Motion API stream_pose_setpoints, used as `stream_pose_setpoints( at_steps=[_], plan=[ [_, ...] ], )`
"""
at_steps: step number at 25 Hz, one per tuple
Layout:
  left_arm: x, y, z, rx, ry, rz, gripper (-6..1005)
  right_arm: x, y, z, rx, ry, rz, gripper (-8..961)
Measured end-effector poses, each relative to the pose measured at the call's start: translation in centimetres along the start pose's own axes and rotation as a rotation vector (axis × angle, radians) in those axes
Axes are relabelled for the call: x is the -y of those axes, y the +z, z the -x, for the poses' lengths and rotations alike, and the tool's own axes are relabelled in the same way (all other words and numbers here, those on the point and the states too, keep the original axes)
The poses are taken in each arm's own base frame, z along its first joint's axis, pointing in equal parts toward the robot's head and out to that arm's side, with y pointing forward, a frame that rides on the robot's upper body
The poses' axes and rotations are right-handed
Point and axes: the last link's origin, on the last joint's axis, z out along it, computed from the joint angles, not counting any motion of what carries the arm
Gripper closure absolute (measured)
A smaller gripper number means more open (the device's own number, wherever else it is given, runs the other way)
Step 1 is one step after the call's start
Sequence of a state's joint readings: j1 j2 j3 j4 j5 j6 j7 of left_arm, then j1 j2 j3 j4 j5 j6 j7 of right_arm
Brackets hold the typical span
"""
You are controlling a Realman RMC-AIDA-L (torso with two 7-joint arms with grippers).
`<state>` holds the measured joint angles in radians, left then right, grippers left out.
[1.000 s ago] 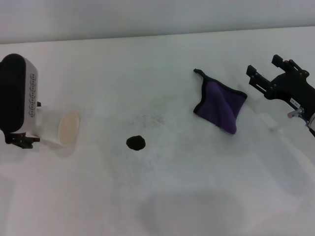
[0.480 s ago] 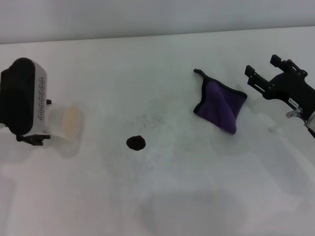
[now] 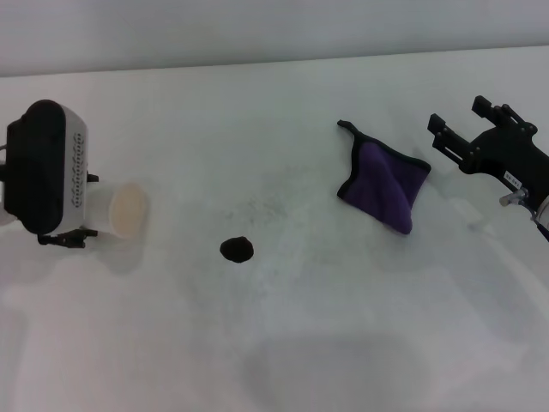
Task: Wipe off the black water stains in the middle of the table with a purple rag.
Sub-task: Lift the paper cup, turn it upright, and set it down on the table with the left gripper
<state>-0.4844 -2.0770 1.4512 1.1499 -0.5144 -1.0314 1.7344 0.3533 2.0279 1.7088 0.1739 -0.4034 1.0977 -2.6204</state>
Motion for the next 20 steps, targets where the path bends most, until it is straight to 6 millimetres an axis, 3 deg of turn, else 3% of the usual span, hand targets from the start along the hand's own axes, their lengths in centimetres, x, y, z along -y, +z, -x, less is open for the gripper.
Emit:
stream_pose_setpoints(
  at_steps=[5,13,20],
  plan=[
    [0.3,0.0,0.0,-0.02,-0.035,-0.042,262,0.0,0.0,0.0,0.0,0.0,0.0,136],
    [2.1,-0.8,-0.5,-0.186,-0.279,-0.244,317,0.0,0.0,0.0,0.0,-0.003,0.001,136],
    [0.1,-0.8,0.1,-0.368,-0.511,-0.32,330,0.0,0.0,0.1,0.001,-0.005,0.006,136]
  ],
)
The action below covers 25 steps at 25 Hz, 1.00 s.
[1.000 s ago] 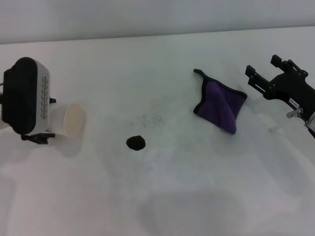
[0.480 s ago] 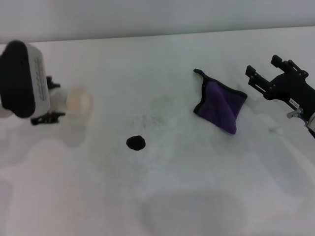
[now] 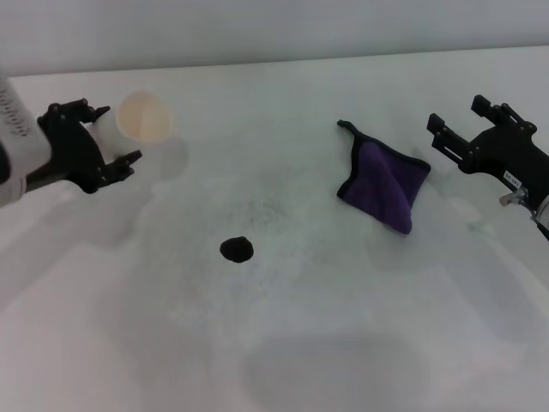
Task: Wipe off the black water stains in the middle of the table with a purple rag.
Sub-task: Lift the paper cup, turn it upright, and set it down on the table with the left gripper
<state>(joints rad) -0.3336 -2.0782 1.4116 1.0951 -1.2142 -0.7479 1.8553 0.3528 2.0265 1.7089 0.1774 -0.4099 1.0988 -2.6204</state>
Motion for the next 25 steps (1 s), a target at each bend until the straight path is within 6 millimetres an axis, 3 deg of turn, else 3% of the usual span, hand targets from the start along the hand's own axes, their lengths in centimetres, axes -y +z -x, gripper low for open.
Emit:
stream_pose_setpoints(
  at_steps=[14,25],
  plan=[
    [-4.3,-2.3,5.1,-0.401,-0.536,-0.232,328,-0.2,0.0,0.1,0.009,0.004,0.008,136],
    [-6.2,-2.9,7.9,-0.425,-0.789,-0.345,327,-0.4,0.1,0.1,0.008,0.002,0.018,136]
  ],
)
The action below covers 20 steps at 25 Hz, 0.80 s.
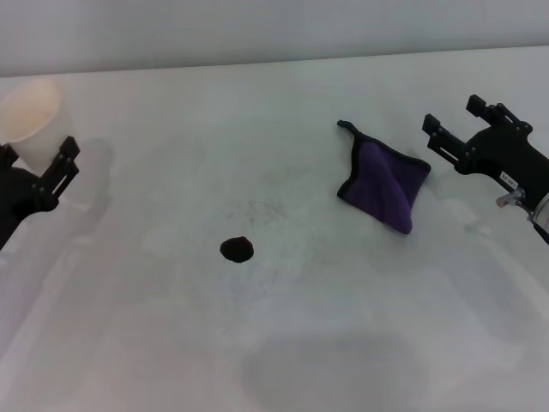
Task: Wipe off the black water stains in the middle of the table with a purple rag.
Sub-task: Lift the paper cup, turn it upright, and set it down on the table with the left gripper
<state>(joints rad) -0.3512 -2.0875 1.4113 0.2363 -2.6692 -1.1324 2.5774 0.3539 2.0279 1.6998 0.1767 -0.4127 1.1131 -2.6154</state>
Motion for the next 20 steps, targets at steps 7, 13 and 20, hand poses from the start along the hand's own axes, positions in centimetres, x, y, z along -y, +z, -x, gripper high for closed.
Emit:
stream_pose_setpoints(
  at_steps=[7,13,20],
  plan=[
    [0.1,-0.5,1.4,0.049,-0.041,-0.039,326,-0.4,0.1,0.2,0.008,-0.006,0.023,136],
    [0.3,-0.2,2.2,0.112,-0.041,-0.063,326,-0.5,0.3,0.2,0.007,-0.01,0.033,136],
    [0.2,-0.2,2.6,0.136,-0.04,-0.062,325,-0.7,0.4,0.2,0.008,-0.012,0.04,136]
  ],
)
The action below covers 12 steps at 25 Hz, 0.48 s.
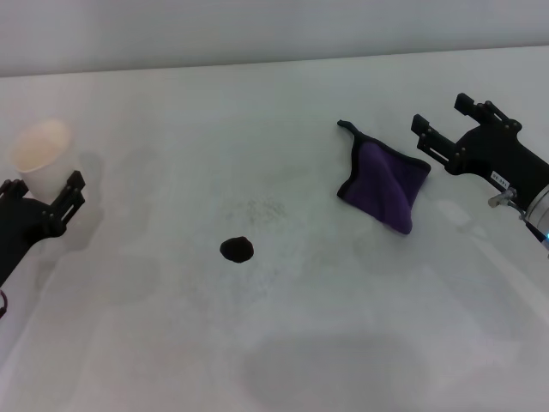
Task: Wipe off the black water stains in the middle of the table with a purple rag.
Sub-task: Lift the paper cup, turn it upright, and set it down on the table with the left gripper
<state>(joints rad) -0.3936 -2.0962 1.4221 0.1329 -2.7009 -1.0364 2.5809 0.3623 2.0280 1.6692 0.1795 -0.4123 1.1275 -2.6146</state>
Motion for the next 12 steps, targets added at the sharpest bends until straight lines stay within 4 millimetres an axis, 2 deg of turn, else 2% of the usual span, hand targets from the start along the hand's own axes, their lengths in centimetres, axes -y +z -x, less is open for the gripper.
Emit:
stream_pose_setpoints(
  at_steps=[12],
  plan=[
    [-0.7,0.4,1.2,0.085,0.027,0.029,324,0.0,0.0,0.0,0.001,0.001,0.001,136]
  ],
)
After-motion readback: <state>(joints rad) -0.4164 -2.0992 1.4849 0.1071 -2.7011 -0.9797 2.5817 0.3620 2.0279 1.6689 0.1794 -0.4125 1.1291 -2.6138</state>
